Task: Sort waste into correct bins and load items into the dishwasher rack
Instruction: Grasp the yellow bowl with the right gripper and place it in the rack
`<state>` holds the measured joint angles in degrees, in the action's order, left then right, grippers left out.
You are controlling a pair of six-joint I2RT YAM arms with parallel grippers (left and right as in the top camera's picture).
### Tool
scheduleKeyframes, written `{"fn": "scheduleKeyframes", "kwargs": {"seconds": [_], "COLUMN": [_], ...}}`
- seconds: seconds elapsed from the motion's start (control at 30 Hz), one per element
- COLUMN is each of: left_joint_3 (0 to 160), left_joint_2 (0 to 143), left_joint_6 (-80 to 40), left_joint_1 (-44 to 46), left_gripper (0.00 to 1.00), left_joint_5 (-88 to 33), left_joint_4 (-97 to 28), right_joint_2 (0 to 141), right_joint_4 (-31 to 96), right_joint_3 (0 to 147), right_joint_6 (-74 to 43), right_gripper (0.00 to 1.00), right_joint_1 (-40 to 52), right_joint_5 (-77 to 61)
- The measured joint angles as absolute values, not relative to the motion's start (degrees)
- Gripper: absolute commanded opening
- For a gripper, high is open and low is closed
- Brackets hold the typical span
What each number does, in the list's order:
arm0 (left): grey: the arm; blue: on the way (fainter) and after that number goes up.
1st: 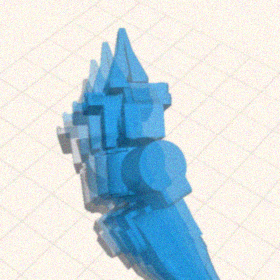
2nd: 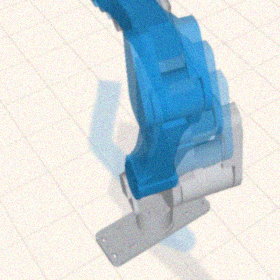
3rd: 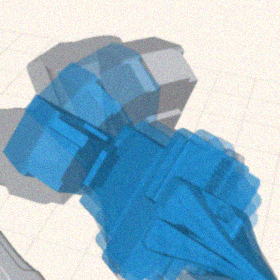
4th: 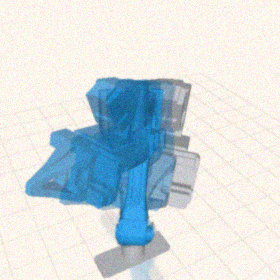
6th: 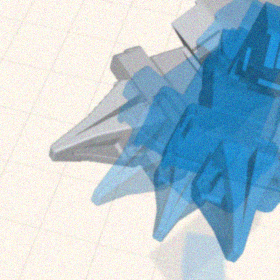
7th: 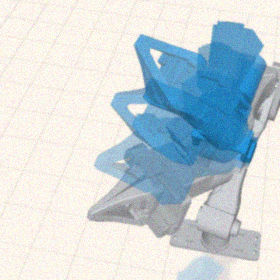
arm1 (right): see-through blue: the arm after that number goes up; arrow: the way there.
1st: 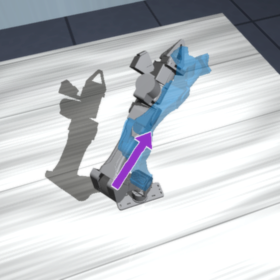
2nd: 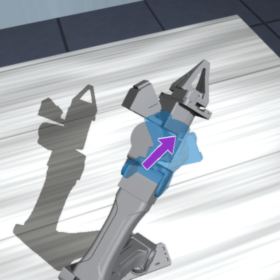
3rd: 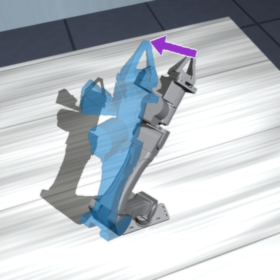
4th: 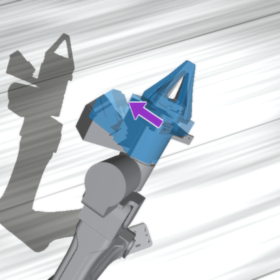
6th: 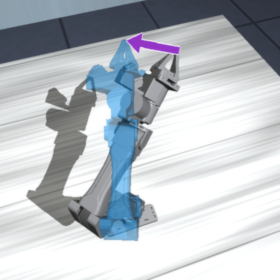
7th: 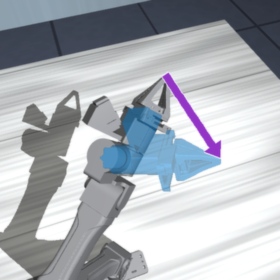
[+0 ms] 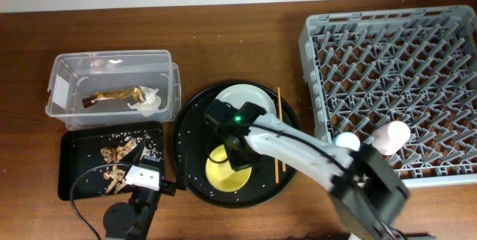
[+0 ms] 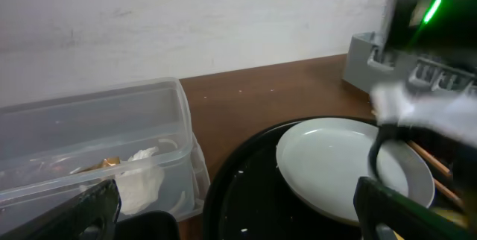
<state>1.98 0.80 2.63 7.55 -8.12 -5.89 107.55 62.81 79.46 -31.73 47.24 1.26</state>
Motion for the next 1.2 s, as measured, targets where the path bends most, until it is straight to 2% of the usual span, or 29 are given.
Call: {"fn": "scheduleKeyframes", "kwargs": {"seconds": [0.1,0.17,0.27,0.4,0.53,0.7,0.87,0.97,1.1,1.13,1.2], "left_joint_3": [2.0,2.0,2.0,2.0,2.0,2.0,2.0,2.0,2.0,2.0,2.0], "left_joint_2": [0.8,0.8,0.8,0.8,0.8,0.8,0.8,0.8,0.8,0.8,0.8], "left_joint_6": [2.6,2.6,2.6,2.6,2.6,2.6,2.6,2.6,2.6,2.6,2.6], "left_joint_1": [7.6,7.6,7.6,7.6,7.6,7.6,7.6,7.6,7.6,7.6,7.6], "left_gripper": [0.99,1.00,1.00,1.00,1.00,1.00,1.00,0.99,0.99,1.00,0.99], "left_joint_5": [-8.1,-8.1,-8.1,-8.1,-8.1,-8.1,-8.1,-8.1,-8.1,-8.1,-8.1], "left_joint_4": [-5.9,-5.9,-5.9,-5.9,-5.8,-5.8,-5.8,-5.8,-5.8,-5.8,-5.8], "right_joint_2": [94.9,85.6,79.8,79.8,82.5,88.1,99.8,107.0,108.5,108.9,109.0], "right_joint_4": [65.3,68.3,70.5,70.6,65.8,62.3,59.4,58.9,58.4,58.0,58.0], "right_joint_3": [79.4,79.5,79.6,79.6,79.6,79.6,79.6,79.6,79.6,79.6,79.6], "right_joint_6": [-31.7,-31.7,-31.7,-31.6,-31.4,-31.3,-26.6,-23.6,-22.7,-22.5,-22.4], "right_gripper": [0.04,0.04,0.04,0.04,0.04,0.04,0.04,0.04,0.04,0.06,0.18], "right_joint_1": [45.1,42.9,35.5,26.3,15.7,6.7,6.1,9.6,13.8,15.0,15.4], "right_joint_5": [10.9,22.8,38.7,47.3,63.2,67.5,68.5,72.2,75.0,75.1,75.1]}}
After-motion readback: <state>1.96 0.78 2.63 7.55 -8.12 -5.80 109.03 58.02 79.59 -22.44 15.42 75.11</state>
